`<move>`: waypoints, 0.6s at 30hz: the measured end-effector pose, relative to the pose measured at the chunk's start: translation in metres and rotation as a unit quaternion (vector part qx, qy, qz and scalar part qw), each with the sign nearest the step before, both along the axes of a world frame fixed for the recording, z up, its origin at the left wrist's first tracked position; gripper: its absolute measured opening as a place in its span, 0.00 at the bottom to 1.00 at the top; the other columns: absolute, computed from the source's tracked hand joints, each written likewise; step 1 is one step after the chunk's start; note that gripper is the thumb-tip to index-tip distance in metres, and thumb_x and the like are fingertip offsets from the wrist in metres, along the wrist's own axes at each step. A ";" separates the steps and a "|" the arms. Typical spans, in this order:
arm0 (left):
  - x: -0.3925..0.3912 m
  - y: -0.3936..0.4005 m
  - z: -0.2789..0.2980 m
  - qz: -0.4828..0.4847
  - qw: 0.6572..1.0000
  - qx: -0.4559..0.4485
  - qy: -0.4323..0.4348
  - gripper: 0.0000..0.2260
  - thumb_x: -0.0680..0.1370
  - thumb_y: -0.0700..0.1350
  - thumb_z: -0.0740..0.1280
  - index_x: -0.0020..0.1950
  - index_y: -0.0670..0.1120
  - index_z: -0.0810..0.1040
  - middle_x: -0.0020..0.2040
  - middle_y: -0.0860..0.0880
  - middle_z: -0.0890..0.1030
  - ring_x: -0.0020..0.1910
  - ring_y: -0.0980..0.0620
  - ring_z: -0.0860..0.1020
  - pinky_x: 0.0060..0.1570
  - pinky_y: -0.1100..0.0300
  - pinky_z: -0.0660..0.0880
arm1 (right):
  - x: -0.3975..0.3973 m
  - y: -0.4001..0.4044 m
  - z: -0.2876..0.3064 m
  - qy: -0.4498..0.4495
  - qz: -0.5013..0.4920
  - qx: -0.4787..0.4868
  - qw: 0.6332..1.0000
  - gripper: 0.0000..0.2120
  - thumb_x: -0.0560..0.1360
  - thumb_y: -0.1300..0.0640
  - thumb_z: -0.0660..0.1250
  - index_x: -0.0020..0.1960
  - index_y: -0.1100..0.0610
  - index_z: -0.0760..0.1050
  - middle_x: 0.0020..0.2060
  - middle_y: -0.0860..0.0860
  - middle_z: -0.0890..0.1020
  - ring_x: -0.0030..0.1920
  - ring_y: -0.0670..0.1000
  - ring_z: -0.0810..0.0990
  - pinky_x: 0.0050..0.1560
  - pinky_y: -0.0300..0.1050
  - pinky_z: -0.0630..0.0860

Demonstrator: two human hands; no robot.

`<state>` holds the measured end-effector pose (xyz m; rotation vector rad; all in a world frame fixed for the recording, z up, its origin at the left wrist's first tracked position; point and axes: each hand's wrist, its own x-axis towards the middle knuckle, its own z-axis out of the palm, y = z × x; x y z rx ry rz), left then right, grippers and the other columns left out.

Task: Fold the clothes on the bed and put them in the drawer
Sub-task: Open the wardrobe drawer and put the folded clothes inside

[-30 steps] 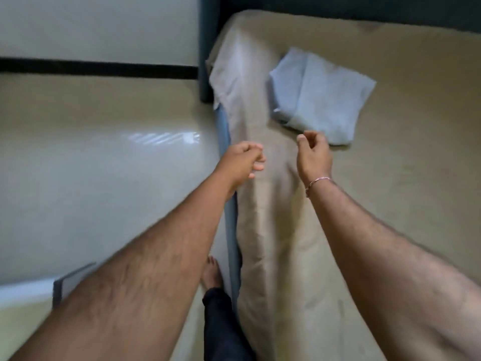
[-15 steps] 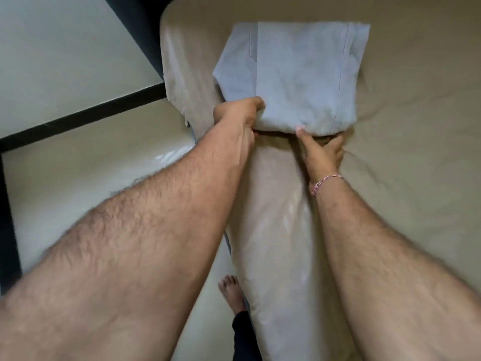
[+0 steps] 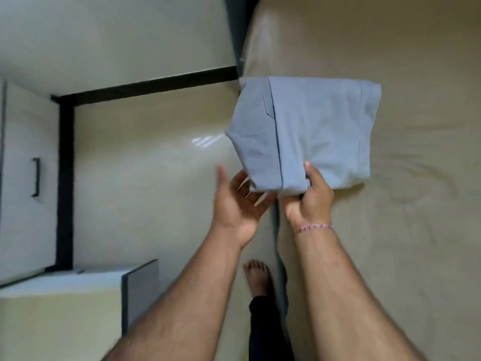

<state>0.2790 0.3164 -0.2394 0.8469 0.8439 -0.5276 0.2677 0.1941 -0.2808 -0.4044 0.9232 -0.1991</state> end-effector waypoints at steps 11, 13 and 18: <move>-0.164 0.440 0.004 0.137 0.988 0.066 0.010 0.48 0.70 0.75 0.70 0.78 0.44 0.72 0.74 0.40 0.76 0.72 0.39 0.75 0.75 0.40 0.65 | -0.097 0.277 0.062 -0.013 0.541 0.009 0.841 0.24 0.69 0.71 0.69 0.65 0.66 0.77 0.57 0.63 0.85 0.54 0.61 0.86 0.51 0.55 0.85; -0.195 0.496 0.030 0.082 0.994 0.077 -0.003 0.46 0.60 0.73 0.77 0.67 0.42 0.83 0.65 0.40 0.83 0.70 0.39 0.77 0.66 0.45 0.75 | -0.108 0.333 0.057 -0.018 0.626 -0.019 0.779 0.24 0.69 0.70 0.70 0.66 0.65 0.77 0.58 0.62 0.85 0.56 0.62 0.86 0.52 0.56 0.84; -0.354 0.643 0.007 0.025 0.982 0.175 0.066 0.34 0.65 0.55 0.83 0.67 0.45 0.81 0.58 0.44 0.87 0.60 0.42 0.84 0.56 0.50 0.81 | -0.182 0.515 0.007 -0.037 0.760 -0.205 0.615 0.20 0.73 0.69 0.75 0.63 0.60 0.80 0.54 0.56 0.87 0.55 0.60 0.86 0.52 0.54 0.85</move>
